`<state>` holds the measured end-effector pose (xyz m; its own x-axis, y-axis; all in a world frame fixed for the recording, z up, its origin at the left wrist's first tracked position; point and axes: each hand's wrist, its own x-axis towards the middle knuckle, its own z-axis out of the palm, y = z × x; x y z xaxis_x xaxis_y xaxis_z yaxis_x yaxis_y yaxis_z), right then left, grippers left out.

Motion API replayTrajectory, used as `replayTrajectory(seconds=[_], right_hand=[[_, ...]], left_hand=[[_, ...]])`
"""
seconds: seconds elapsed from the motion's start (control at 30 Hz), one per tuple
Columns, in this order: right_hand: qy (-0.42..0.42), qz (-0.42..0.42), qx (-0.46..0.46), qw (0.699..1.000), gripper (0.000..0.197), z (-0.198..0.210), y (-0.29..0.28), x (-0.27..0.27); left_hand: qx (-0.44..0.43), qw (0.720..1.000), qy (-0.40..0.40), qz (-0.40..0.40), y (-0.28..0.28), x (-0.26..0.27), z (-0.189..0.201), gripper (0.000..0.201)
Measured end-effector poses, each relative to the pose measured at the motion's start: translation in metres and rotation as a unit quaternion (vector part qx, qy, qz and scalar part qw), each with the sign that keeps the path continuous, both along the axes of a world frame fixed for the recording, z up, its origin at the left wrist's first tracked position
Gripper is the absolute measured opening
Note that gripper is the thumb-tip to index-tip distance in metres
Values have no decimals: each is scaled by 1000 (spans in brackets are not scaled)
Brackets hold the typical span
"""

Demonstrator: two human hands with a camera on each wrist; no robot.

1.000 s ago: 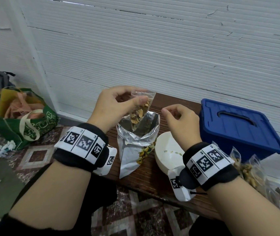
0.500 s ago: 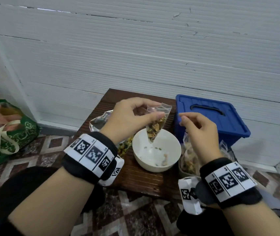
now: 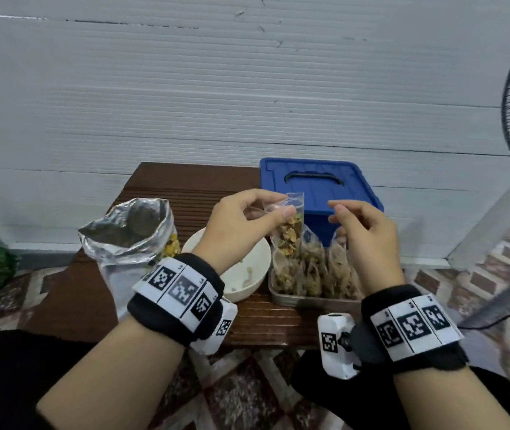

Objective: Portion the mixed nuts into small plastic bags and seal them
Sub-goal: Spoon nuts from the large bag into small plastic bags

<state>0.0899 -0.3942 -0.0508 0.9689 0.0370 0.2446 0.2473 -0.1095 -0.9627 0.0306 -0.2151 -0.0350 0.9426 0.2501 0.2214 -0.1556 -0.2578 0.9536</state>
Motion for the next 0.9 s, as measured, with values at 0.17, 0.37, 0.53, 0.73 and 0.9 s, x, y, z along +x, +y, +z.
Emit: replayTrajectory(seconds=[0.17,0.37,0.53,0.73,0.9], right_hand=[[14,-26,26,999,14,-1,-21,0],[34,-44,30,998,15,-6,-37,3],[49,-50,43,997,15,-11,-41,5],[57,-45,36,997,13,-10,-38,5],[55,-41,33,997,14,-8,-36,3]], left_hand=[[8,999,28,-26,-23,15,-9,15],[29,997,62,-37,-38,32,-26,21],[112,989,96,-26,-45,37,-34,24],[241,964,112,-19,-48,39,-35,22],[289,946,142,-32,-52,39,-37,28]])
